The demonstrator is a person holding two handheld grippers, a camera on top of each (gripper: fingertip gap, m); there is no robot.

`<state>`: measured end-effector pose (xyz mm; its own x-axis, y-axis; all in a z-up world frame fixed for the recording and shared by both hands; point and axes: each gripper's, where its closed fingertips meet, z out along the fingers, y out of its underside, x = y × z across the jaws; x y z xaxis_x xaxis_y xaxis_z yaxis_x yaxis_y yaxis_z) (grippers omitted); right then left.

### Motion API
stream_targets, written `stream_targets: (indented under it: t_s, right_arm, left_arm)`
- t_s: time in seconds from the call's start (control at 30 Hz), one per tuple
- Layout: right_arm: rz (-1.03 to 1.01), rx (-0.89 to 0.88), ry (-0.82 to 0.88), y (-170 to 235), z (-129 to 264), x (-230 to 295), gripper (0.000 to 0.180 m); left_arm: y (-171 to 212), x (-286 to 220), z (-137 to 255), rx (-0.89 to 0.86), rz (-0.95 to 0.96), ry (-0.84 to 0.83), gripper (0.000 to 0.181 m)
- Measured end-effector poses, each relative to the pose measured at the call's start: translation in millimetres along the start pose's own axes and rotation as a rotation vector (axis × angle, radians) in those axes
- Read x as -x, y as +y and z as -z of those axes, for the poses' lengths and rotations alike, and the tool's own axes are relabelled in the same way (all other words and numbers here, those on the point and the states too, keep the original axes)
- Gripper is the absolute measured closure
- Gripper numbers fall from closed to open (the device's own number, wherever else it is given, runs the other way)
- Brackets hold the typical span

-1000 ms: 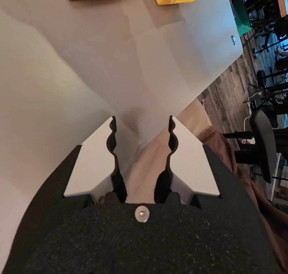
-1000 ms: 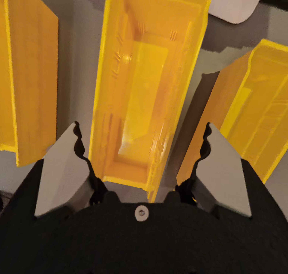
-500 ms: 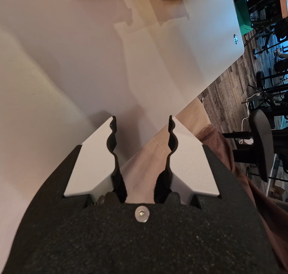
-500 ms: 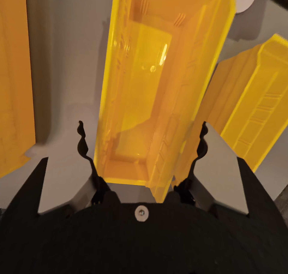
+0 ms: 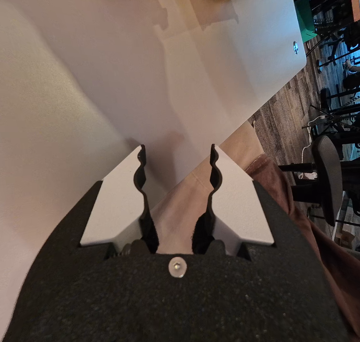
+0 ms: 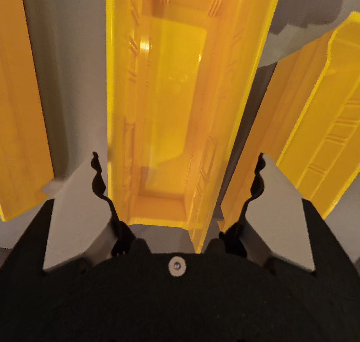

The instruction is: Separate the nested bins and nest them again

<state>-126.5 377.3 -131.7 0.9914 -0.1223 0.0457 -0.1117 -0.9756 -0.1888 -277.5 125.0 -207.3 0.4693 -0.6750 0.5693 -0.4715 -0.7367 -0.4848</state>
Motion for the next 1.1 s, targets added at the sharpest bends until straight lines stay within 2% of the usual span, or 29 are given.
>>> stream_targets:
  t_s: [0.03, 0.1, 0.33, 0.77, 0.97, 1.1]
  right_arm:
    - [-0.019, -0.007, -0.018, -1, -1, 1, 0.034]
    - [-0.044, -0.034, -0.081, -4, -1, 9, 0.06]
    - [-0.074, -0.023, -0.096, -2, 5, 5, 0.087]
    - [-0.091, -0.027, -0.117, 0, 31, -1, 0.095]
    - [-0.079, -0.035, -0.12, -2, 58, -5, 0.094]
    - [-0.055, -0.079, -0.114, -9, 90, -13, 0.095]
  left_arm:
    - [0, 0, 0, -0.001, 0.001, 0.001, 0.116]
    - [-1, 1, 0, -0.001, 0.004, 0.002, 0.116]
    - [0, 0, -1, 0.008, 0.0, 0.0, 0.116]
    - [0, 1, -1, 0.011, 0.0, -0.005, 0.117]
    - [1, 1, -2, 0.014, -0.004, -0.006, 0.117]
    - [1, 1, -1, 0.015, 0.001, -0.002, 0.117]
